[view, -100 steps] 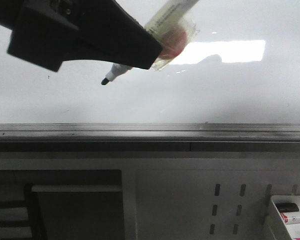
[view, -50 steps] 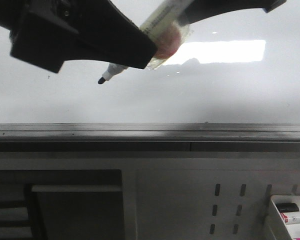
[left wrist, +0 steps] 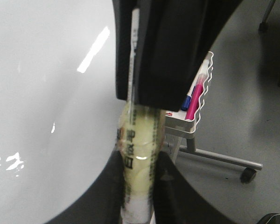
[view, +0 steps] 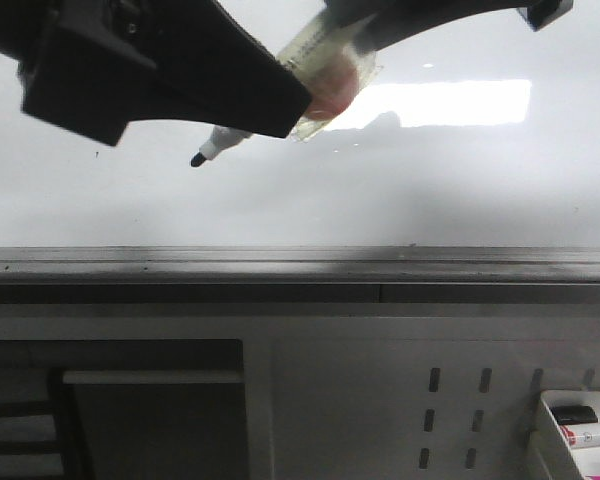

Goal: Write number 4 on whiteboard

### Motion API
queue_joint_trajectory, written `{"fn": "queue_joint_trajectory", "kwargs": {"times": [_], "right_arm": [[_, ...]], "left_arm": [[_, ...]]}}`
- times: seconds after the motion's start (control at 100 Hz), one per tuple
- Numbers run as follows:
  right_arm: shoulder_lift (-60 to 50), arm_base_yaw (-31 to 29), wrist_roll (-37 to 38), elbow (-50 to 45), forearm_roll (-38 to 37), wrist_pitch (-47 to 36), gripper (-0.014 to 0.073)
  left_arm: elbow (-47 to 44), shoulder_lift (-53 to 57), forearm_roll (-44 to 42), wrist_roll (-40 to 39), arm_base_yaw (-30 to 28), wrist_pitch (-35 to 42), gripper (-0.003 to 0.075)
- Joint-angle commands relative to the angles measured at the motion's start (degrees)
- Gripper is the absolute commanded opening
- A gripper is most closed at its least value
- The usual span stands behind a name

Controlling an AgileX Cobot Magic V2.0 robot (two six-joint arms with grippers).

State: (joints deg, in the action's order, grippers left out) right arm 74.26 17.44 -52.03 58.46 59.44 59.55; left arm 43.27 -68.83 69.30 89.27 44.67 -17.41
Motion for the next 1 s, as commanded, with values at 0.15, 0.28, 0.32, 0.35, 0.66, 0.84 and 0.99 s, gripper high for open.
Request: {"fn": "queue_joint_trajectory", "kwargs": {"times": [0.15,0.28,0.32,0.35,0.66,0.84,0.99], "right_arm": [[-1.2,0.8,-0.8,1.3,6.7,1.7,-0.0049],[-2.9,0.8,-0.8,-1.9,6.9,-3.6,-0.0049],[-3.9,0.8,-0.8,-3.3,6.9,-5.1,-0.0049],[-4.5,0.8,-1.5,-4.3,7.0,-6.3,-0.0049],[-14.0,0.8,-7.6,-10.8,9.8,-17.3,-0.0049],[-16.1,0.8,-8.5,-10.8,9.8,-25.1,-0.0049],[-16.0,0.8,-11.1,-10.8,10.0,-31.2,-0.0049]], "left_arm": [[1.7,1.7,2.2,-0.4,0.1,1.1,0.0071],[1.7,2.8,2.2,-0.4,0.1,1.3,0.0293],[1.7,3.5,2.2,-0.4,0.1,1.7,0.0366],[1.7,4.0,2.2,-0.4,0.1,2.1,0.0406],[1.4,11.3,7.1,-0.4,-4.4,9.2,0.047],[-2.2,16.8,13.5,-0.4,-15.6,9.2,0.047],[-6.5,21.9,17.4,-0.4,-25.5,8.6,0.047]]}}
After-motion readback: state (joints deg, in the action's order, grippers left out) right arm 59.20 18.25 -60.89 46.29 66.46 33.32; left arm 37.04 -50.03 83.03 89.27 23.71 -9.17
